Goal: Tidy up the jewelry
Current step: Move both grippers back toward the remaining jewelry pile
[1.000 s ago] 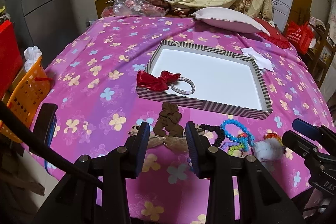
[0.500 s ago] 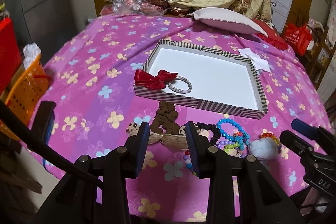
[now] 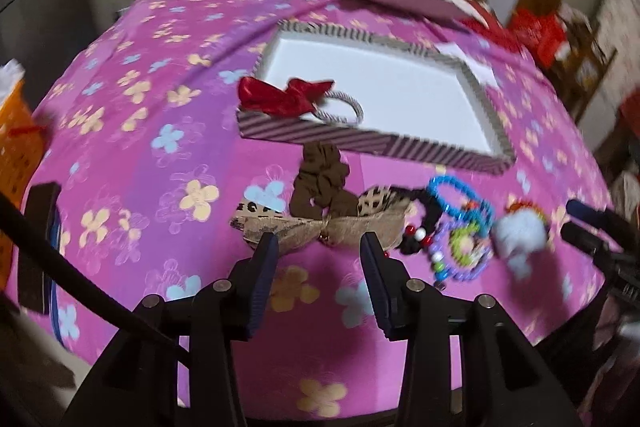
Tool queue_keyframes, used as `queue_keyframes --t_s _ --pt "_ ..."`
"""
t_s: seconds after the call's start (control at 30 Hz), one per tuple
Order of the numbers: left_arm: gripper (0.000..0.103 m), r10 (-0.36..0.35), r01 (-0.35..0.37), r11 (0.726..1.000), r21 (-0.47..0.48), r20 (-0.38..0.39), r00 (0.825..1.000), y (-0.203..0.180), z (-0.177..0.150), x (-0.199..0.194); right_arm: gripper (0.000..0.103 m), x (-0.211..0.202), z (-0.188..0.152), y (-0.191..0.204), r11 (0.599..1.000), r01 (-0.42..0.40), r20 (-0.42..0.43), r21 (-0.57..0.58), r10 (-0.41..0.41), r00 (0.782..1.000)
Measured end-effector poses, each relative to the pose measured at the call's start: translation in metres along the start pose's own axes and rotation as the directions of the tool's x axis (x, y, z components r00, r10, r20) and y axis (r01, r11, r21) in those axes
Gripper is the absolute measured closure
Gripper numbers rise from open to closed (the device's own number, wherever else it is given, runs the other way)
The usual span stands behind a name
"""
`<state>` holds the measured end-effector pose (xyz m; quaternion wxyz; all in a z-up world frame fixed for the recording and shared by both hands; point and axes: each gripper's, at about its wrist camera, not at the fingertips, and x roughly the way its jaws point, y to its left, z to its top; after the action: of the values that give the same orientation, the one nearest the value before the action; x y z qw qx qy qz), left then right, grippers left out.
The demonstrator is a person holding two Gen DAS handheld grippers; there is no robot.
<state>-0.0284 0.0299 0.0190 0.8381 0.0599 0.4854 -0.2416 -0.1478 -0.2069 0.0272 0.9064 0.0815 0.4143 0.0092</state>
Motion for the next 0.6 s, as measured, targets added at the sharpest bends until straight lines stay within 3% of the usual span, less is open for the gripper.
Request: queue_keyframes --t_s 0.1,0.3,0.43,0.6 --pt "0.040 -0.015 0.015 1.000 0.025 -0.024 1.000 0.002 -0.002 0.012 0.041 0.005 -0.008 -0.016 0.999 0.020 -0.022 0.030 -0.020 1.000" --pt "0.036 -0.071 0.068 0.995 -0.078 -0.032 0.997 0.010 0.006 0.027 0.041 0.011 -0.009 -0.039 0.996 0.047 -0.036 0.079 -0.044 0.998" --pt "0.032 -0.077 0.072 0.987 -0.145 -0.029 0.997 0.013 0.014 0.034 0.041 0.017 -0.004 -0.040 0.997 0.047 -0.043 0.060 -0.044 0.998" --pt "0.032 -0.055 0.047 0.987 -0.152 -0.052 0.997 0.010 0.019 0.047 0.041 0.028 0.003 -0.038 0.999 0.028 -0.060 0.043 -0.025 0.998"
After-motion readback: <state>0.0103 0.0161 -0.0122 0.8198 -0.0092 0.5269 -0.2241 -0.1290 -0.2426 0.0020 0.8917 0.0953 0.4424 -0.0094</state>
